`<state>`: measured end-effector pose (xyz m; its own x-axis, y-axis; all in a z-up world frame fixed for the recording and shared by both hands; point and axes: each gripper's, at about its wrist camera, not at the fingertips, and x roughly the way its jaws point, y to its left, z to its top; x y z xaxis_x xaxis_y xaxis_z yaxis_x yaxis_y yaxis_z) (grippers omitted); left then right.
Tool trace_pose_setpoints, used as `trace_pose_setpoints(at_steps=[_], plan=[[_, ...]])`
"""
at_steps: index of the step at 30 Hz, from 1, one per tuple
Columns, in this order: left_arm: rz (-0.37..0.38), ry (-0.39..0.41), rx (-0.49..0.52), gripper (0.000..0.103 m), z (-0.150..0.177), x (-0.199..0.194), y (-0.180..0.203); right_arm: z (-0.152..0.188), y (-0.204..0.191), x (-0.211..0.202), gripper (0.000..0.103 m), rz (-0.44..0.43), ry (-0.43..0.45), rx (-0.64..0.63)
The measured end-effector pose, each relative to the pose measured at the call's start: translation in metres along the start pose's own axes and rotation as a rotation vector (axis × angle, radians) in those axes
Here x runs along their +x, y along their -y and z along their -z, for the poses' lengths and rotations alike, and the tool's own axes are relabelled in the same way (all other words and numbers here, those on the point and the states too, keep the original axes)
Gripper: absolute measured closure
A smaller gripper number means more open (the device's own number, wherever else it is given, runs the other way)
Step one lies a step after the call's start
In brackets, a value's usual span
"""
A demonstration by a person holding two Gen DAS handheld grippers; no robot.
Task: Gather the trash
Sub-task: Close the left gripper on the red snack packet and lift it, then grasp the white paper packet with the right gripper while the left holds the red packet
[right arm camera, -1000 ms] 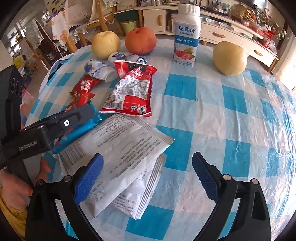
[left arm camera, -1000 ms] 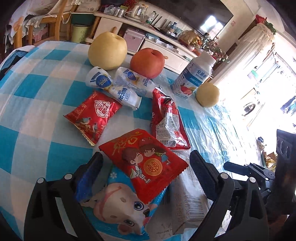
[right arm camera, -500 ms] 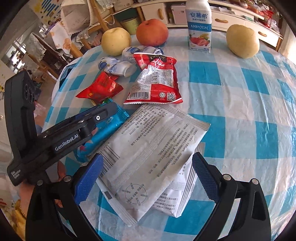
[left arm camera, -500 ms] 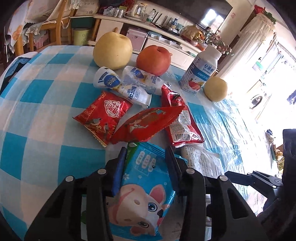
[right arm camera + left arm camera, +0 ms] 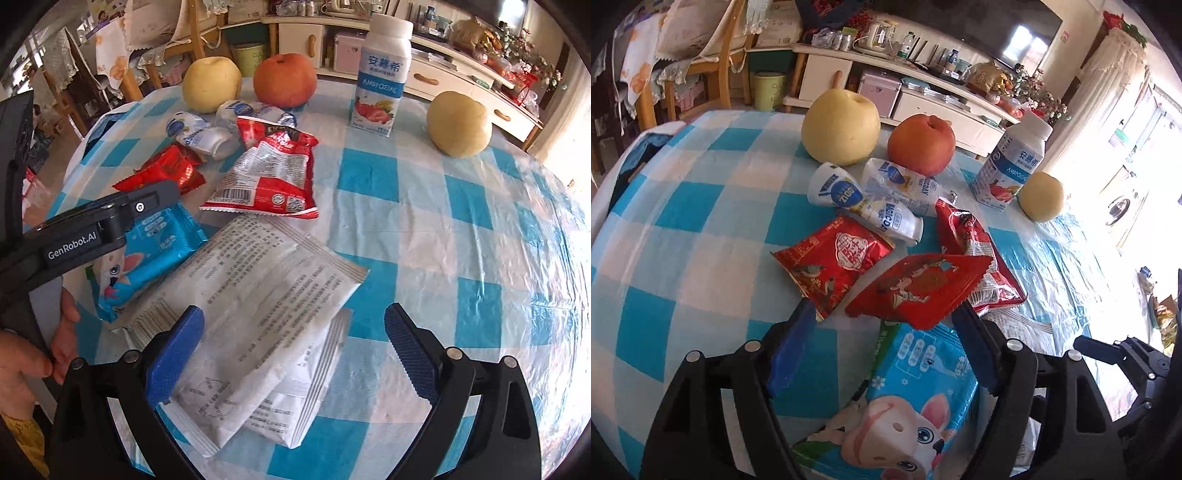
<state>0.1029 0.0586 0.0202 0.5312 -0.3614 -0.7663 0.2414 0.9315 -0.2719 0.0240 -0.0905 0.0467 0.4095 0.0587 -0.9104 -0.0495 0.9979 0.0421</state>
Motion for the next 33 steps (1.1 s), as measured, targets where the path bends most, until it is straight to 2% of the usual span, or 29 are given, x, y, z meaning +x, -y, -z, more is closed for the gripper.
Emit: trace_pose_setpoints(at_steps=[3,5,8,11,13,15,17,19,21,25,27,29,30,32,33], plan=[[-0.053,0.028,0.081,0.029,-0.004,0.002,0.009,0.000,0.007,0.000,0.007,-0.065,-0.010,0.053],[-0.062,0.025,0.112,0.050,-0.004,0.003,0.012,0.001,0.004,-0.001,0.007,-0.114,-0.011,0.058],[-0.055,0.022,0.120,0.064,-0.004,0.006,0.013,0.002,-0.007,-0.002,0.007,-0.155,-0.009,0.037],[-0.057,0.035,0.132,0.074,-0.005,0.006,0.012,0.001,-0.009,-0.002,0.007,-0.188,0.007,0.064],[-0.049,0.055,0.120,0.075,-0.006,0.001,0.010,0.001,-0.007,-0.001,0.007,-0.207,0.013,0.094],[-0.049,0.078,0.107,0.075,-0.007,-0.003,0.007,0.002,-0.004,-0.001,0.015,-0.212,0.022,0.120],[-0.045,0.086,0.089,0.075,-0.008,-0.006,0.003,0.001,-0.001,-0.003,0.032,-0.198,0.051,0.138],[-0.039,0.090,0.074,0.076,-0.009,-0.008,0.001,0.001,0.006,-0.007,0.043,-0.225,0.072,0.170],[-0.029,0.099,0.062,0.076,-0.008,-0.012,-0.001,0.001,0.013,-0.009,0.046,-0.290,0.084,0.229],[-0.012,0.107,0.050,0.076,-0.007,-0.020,-0.004,0.000,0.019,-0.012,0.046,-0.384,0.097,0.298],[-0.005,0.109,0.039,0.076,-0.006,-0.024,-0.007,-0.001,0.018,-0.013,0.046,-0.377,0.089,0.295],[-0.003,0.111,0.025,0.076,-0.004,-0.028,-0.011,-0.004,0.011,-0.016,0.046,-0.334,0.081,0.236],[-0.002,0.111,0.020,0.076,-0.003,-0.030,-0.013,-0.005,0.006,-0.018,0.043,-0.304,0.085,0.193],[-0.001,0.114,0.014,0.076,-0.003,-0.033,-0.016,-0.002,-0.009,-0.026,0.018,-0.235,0.107,0.084],[0.000,0.116,0.012,0.076,-0.002,-0.035,-0.017,0.000,-0.016,-0.028,0.015,-0.218,0.115,0.033]])
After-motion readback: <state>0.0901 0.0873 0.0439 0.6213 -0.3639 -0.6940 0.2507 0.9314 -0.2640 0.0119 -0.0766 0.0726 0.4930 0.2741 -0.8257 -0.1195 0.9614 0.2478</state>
